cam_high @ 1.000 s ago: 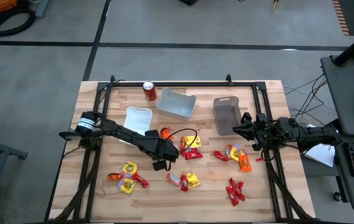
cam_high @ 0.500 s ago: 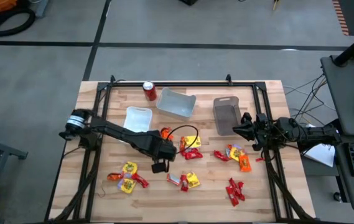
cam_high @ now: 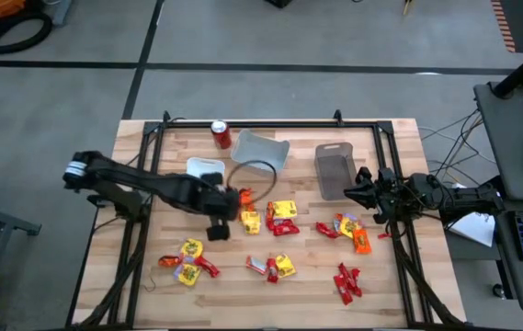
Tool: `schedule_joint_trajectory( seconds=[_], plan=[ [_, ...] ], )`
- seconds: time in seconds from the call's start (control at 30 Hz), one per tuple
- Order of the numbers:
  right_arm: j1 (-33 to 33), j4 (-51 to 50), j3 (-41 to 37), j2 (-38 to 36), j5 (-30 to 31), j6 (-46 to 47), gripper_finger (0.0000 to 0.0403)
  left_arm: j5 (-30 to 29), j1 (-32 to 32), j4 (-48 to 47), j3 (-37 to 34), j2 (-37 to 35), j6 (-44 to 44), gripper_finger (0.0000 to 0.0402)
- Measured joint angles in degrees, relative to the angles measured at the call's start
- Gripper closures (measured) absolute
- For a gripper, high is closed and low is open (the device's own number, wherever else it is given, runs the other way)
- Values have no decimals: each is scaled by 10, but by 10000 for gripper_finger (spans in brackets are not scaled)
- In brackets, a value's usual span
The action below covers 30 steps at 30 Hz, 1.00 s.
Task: Sort candy
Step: Put the orange chocolate into the white bin, then put the red chocolate into the black bin
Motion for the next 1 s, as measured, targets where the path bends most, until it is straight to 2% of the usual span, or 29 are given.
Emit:
schedule_joint_trajectory(
  seconds=[0.13, 0.27, 0.37, 0.47, 0.57, 0.77, 1.0],
  plan=[
    [0, 0, 0, 0, 0, 2, 360, -23, 33, -56, -28, -44, 10, 402],
    [0, 0, 0, 0, 0, 17, 360, -23, 78, -48, -103, -82, 35, 402],
    [0, 0, 0, 0, 0, 21, 360, -15, 108, -18, -164, -101, 54, 402],
    [0, 0, 0, 0, 0, 21, 360, 10, 131, 50, -216, -114, 81, 402],
    [0, 1, 0, 0, 6, 20, 360, 10, 146, 86, -252, -114, 95, 402],
    [0, 5, 0, 0, 35, 16, 360, -4, 164, 103, -286, -107, 99, 388],
    [0, 5, 0, 1, 36, 26, 360, -4, 166, 111, -292, -108, 96, 335]
  ],
)
